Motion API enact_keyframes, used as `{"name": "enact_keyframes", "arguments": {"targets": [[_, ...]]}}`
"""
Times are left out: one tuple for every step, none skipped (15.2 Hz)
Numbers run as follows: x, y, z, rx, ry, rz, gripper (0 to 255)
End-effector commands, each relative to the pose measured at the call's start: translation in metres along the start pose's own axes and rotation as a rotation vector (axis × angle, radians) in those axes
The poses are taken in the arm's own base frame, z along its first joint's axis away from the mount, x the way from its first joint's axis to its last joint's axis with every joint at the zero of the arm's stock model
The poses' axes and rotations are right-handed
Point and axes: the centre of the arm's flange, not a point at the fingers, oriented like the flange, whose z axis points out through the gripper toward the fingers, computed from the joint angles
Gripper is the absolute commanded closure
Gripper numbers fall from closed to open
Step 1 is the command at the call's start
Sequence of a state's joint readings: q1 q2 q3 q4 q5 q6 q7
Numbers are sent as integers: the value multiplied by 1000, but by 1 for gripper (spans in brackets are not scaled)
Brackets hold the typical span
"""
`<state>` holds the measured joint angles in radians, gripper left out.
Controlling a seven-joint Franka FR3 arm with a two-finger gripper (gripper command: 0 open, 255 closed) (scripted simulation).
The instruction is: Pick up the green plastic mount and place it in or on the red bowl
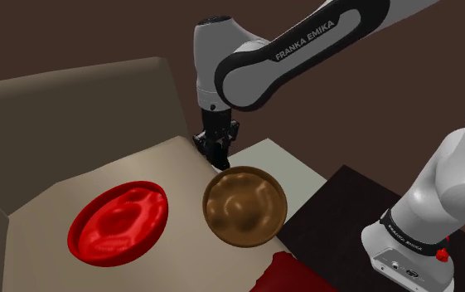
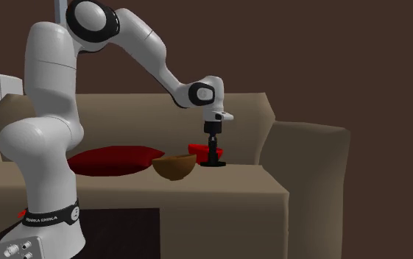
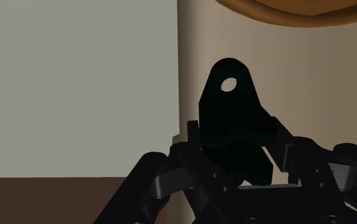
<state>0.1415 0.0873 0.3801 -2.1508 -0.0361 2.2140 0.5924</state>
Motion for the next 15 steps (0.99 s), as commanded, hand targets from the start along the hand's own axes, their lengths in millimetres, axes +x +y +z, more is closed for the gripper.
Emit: {"name": "enact_keyframes", "arguments": {"targets": [[0,0,-11,0,0,0,255],[0,0,-17,0,0,0,255],[0,0,-22,0,0,0,255],[-1,0,-27,0,0,0,255],[-1,0,-32,0,0,0,255],[-1,1,-38,0,0,0,255],[-1,1,-43,0,0,0,255],[-1,1,-48,0,0,0,255],[-1,1,-54,0,0,0,255],[-1,1,-59,0,0,0,255],[-1,1,-64,0,0,0,255],[-1,1,-69,0,0,0,255],[-1,1,-75,0,0,0,255],[-1,1,-80,0,0,0,255],[-2,1,-85,0,0,0,255]]}}
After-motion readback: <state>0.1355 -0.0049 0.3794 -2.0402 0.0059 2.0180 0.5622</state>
